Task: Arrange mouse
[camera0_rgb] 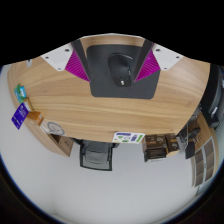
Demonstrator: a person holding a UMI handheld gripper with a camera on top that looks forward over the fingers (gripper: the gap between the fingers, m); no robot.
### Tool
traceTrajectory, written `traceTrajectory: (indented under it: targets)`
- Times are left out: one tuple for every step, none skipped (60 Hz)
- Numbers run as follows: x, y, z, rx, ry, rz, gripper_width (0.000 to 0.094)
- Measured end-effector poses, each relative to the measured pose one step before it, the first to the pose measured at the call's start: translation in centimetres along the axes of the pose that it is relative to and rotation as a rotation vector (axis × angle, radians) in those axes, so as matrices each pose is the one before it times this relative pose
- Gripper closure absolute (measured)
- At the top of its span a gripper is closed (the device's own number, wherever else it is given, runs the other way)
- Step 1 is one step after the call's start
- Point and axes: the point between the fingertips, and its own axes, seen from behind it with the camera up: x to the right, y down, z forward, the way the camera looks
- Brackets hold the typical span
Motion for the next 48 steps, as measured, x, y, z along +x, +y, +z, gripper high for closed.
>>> traceTrajectory:
  targets:
    - [0.371,-0.301,-1.224,0.00673,0.00453,0.0048,0.0076]
    - [0.335,-0.295,-1.215,0.00697,0.00311,0.0056,0.0077]
    - [0.365,-0.290,-1.318,0.00415,-0.00040,0.0053,0.0074]
    - [0.256,-0.262,-1.256,0.00653,-0.00127,0.0048,0.0075]
    - [0.291,-0.273,-1.235,0.00752,-0.00250,0.0040,0.0074]
    - [0.321,-0.225,-1.210,0.00704,-0.00208,0.0033,0.0075]
    - [0.315,-0.163,-1.196,0.00549,-0.00113,0.0025,0.0074]
    - [0.380,-0.123,-1.192,0.00431,0.00002,0.0020,0.0077]
    - [0.396,-0.082,-1.153,0.00434,0.00147,0.0017,0.0077]
    - [0.404,-0.075,-1.127,0.00437,0.00188,0.0017,0.0077]
    - [0.383,-0.039,-1.088,0.00457,0.00286,0.0019,0.0077]
    - [0.357,0.020,-1.038,0.00245,0.00353,0.0021,0.0074]
    - [0.235,0.157,-0.969,0.00103,0.00652,0.0035,0.0074]
    - [0.387,0.081,-0.941,-0.00319,0.00582,0.0038,0.0076]
    - [0.398,0.150,-0.909,-0.00223,0.00529,0.0029,0.0074]
    - [0.397,0.130,-0.934,-0.00028,0.00611,0.0025,0.0074]
    - [0.385,0.129,-0.896,0.00160,0.00597,0.0008,0.0073]
    - [0.394,0.075,-0.854,0.00339,0.00502,-0.0010,0.0074]
    - [0.367,0.088,-0.848,0.00366,0.00471,-0.0023,0.0076]
    - [0.390,0.098,-0.820,0.00392,0.00448,-0.0015,0.0076]
    - [0.372,0.109,-0.801,0.00412,0.00471,-0.0008,0.0076]
    - [0.344,0.137,-0.787,0.00418,0.00464,-0.0006,0.0076]
    - [0.305,0.120,-0.725,0.00425,0.00298,-0.0005,0.0074]
    - [0.456,0.311,-0.619,0.00394,0.00036,-0.0008,0.0073]
    - [0.242,0.153,-0.720,0.00258,0.00172,0.0024,0.0074]
    - [0.296,0.100,-0.641,0.00317,0.00183,0.0036,0.0075]
    - [0.285,0.080,-0.583,0.00476,0.00196,0.0042,0.0077]
    - [0.290,0.095,-0.544,0.00558,0.00210,0.0039,0.0074]
    - [0.276,0.134,-0.510,0.00412,0.00167,0.0039,0.0076]
    - [0.268,0.155,-0.481,0.00260,0.00160,0.0039,0.0074]
    - [0.278,0.124,-0.445,0.00371,0.00325,0.0043,0.0072]
    - [0.304,0.048,-0.399,0.00554,0.00531,0.0032,0.0074]
    - [0.320,0.068,-0.355,0.00623,0.00580,0.0019,0.0073]
    - [0.283,0.129,-0.328,0.00462,0.00510,0.0021,0.0072]
    - [0.106,0.048,-0.361,0.00063,0.00469,0.0028,0.0074]
    - [0.251,0.223,-0.234,0.00247,0.00268,0.0042,0.0074]
    - [0.314,0.186,-0.278,0.00255,0.00172,0.0041,0.0074]
    - [0.199,0.091,-0.170,0.00244,0.00319,0.0024,0.0074]
    - [0.210,0.080,-0.197,0.00384,0.00305,0.0018,0.0073]
    - [0.152,0.110,-0.177,0.00217,0.00252,0.0017,0.0074]
    - [0.208,0.174,-0.120,0.00079,0.00187,0.0020,0.0076]
    - [0.205,0.194,-0.111,-0.00055,0.00201,0.0011,0.0075]
    - [0.214,0.189,-0.103,-0.00114,0.00202,0.0003,0.0075]
    - [0.184,0.176,-0.152,-0.00165,0.00195,0.0005,0.0075]
    - [0.203,0.138,-0.129,-0.00170,0.00226,0.0009,0.0076]
    - [0.192,0.136,-0.131,-0.00116,0.00269,0.0007,0.0074]
    - [0.184,0.092,-0.115,-0.00021,0.00308,0.0005,0.0074]
    - [0.174,0.067,-0.095,0.00108,0.00287,0.0000,0.0076]
